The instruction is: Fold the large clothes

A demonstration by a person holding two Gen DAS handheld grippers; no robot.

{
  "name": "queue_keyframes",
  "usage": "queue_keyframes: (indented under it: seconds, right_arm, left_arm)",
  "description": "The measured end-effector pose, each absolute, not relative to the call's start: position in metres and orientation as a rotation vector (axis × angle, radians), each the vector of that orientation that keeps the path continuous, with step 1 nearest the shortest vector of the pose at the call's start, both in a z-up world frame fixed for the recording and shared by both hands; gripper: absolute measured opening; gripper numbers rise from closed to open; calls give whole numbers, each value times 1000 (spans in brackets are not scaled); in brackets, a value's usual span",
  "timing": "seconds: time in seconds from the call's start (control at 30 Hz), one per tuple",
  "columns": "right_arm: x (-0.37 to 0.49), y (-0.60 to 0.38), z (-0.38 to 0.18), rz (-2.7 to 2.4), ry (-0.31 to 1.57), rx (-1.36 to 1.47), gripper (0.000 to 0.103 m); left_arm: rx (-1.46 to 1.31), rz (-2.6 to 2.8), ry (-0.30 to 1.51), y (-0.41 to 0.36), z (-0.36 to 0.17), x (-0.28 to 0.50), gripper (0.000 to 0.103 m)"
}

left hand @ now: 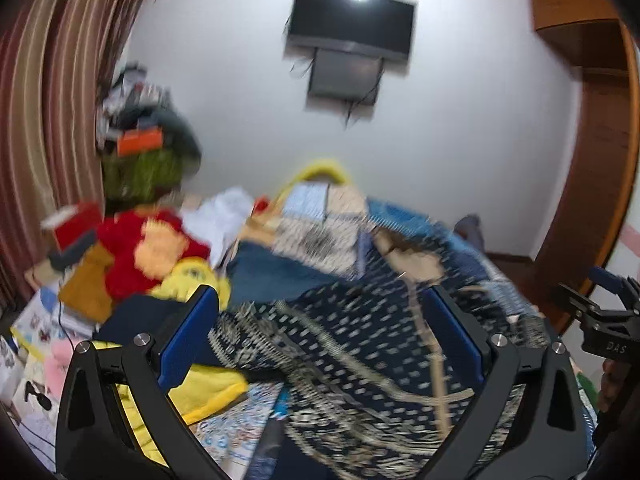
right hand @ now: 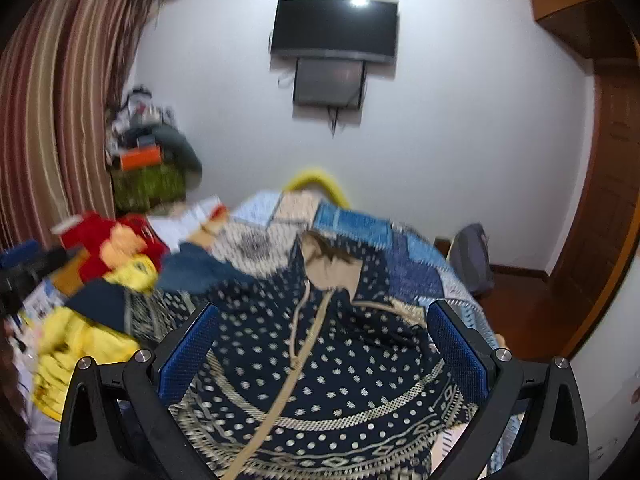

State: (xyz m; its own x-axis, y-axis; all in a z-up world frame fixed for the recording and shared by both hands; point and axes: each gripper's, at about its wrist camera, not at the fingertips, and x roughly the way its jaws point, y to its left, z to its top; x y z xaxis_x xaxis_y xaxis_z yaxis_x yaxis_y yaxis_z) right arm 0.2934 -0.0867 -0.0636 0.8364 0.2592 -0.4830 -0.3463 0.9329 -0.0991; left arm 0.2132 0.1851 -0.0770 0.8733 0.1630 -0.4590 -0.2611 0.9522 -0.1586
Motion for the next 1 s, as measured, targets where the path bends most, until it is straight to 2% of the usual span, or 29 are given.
queue_keyframes:
  seconds: [0.23,0.37,0.47,0.6,0.67,0.83,0.9,1.0]
  right_arm:
    - [379,-74,-165,325,744,-181,103]
    - [397,-71,-218,325,851,-203,103]
    - [400,-71,-238,349,908,-201,103]
    - [401,-72,-240,368,910,-173,103]
    - [399,-72,-239,369,904,-165,103]
    - [395,-73,-232,380,900,-158,103]
    - [391,-76,-225,381,888,-159,103]
    - [383,-85,-216,373,868,-156,103]
  left_arm:
    - [-306,313,674,270,-167,244,103]
    - [-456,347,800,312,-235,244,103]
    - [-554,354,827,333,-263,244,99]
    - [-728,283,767,366,-282,251,76]
    - [-783,299,736,382,-286,255,74]
    - [-752,439,728,407,-285,284,40]
    - [-739,503,727,411,-278,295,31]
    - [-721,552,784,409,-268,311,12]
